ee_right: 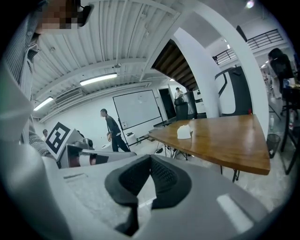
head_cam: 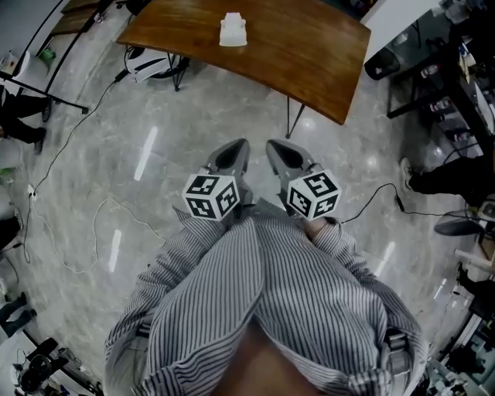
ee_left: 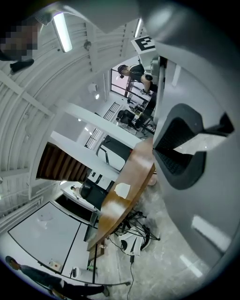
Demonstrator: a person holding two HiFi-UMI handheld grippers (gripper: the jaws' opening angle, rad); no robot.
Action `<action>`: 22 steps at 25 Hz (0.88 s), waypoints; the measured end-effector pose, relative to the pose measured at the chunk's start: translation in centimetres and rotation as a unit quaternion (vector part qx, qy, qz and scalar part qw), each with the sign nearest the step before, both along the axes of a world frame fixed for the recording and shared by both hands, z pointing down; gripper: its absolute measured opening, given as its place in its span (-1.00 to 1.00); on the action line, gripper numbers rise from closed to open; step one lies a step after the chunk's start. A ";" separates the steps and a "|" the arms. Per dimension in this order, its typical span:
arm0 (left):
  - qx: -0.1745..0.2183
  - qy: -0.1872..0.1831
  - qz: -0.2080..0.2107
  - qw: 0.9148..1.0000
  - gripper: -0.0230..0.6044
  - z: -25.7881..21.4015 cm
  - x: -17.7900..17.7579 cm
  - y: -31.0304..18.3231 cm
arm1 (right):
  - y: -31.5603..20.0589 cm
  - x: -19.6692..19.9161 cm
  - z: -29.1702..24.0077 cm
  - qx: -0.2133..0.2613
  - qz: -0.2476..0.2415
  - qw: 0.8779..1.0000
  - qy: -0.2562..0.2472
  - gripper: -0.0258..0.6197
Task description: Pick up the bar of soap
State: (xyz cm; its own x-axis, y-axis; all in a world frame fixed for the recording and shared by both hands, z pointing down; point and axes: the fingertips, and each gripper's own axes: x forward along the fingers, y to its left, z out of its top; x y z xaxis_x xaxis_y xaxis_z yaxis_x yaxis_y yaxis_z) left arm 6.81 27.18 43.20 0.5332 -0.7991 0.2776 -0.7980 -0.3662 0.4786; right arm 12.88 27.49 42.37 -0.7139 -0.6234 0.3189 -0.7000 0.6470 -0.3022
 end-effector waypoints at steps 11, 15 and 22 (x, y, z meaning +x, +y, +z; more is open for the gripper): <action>0.020 0.010 0.007 1.000 -0.91 0.8 -3.9 -16.0 | -16.3 -2.7 1.2 0.013 0.016 1.000 0.007 -0.92; 0.016 0.012 0.013 1.000 -0.91 -0.1 -5.8 -23.7 | -24.5 -4.7 0.1 0.031 -0.003 0.999 0.026 -0.91; -0.005 0.014 0.022 1.000 -0.91 0.4 -8.5 -31.7 | -35.4 -8.1 -1.2 0.074 -0.057 0.994 0.054 -0.88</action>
